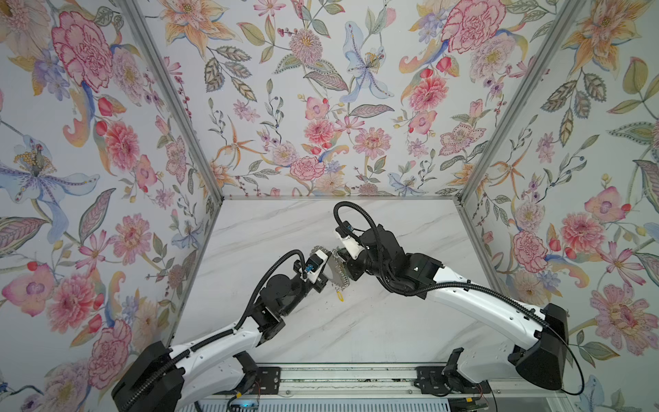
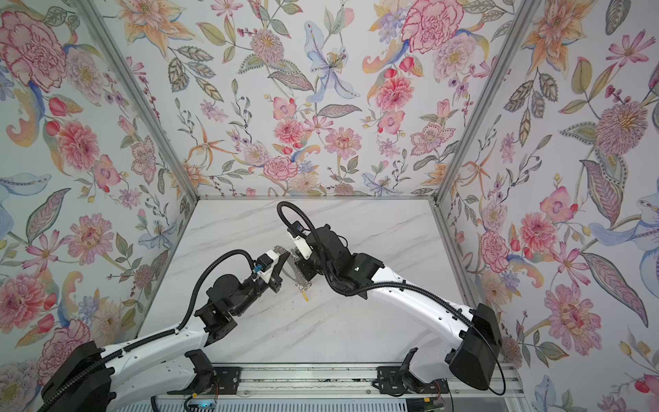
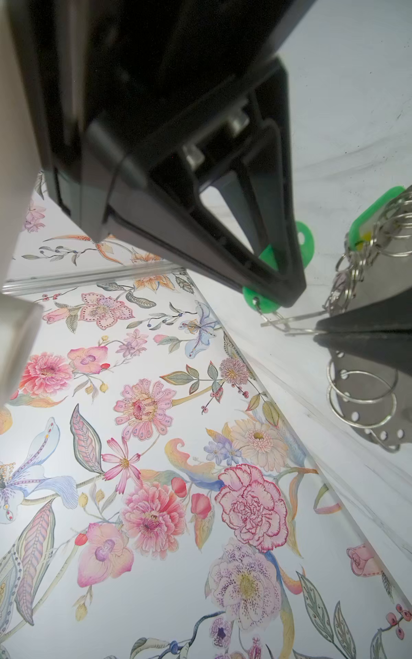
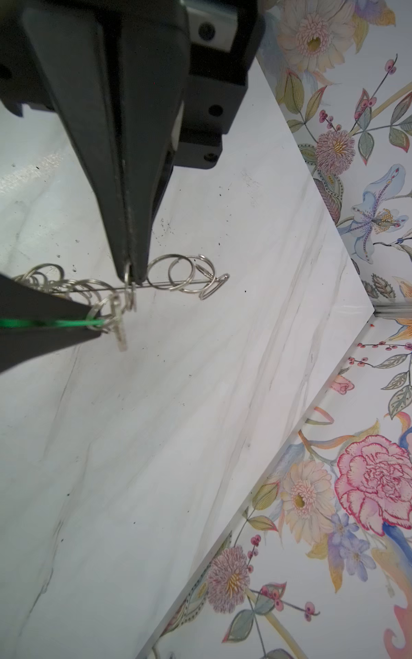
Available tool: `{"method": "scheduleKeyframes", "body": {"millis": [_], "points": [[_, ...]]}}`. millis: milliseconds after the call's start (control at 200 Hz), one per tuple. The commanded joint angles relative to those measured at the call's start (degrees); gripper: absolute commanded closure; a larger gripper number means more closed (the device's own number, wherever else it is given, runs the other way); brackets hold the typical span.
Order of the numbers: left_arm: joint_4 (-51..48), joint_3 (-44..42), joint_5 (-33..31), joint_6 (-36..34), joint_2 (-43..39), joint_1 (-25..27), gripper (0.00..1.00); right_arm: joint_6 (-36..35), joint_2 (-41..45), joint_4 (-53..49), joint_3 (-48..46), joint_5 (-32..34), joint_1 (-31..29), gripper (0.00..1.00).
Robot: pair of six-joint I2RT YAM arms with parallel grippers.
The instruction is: Remove the keys from the keyring
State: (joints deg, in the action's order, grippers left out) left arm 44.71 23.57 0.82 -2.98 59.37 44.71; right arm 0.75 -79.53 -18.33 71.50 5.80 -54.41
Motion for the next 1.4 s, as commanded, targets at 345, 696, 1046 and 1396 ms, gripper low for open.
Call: {"method": "scheduleKeyframes", "body": {"millis": [345,696,1046,1396], "points": [[4.9,-0.3,1.9,2.8,-6.5,-1.3,1.00,1.4,-3.0,0.7,-4.0,0.5,4.0,1.00],[8.8,-1.5,6.9,6.9,-9.0,-4.5,1.00,4.1,-2.7,2.7,-6.7,-8.9,9.5,1.00],[12.2,-1.6,11.0,10.9,-9.8,-9.0,1.00,0.6,-8.8,-2.9,-4.2,-22.0,9.2,1.00],[14.4,0.0,14.2,15.0,-9.9,-10.7,1.00,2.8,-11.8,-2.6,-2.7,-21.8,11.9,1.00]]}}
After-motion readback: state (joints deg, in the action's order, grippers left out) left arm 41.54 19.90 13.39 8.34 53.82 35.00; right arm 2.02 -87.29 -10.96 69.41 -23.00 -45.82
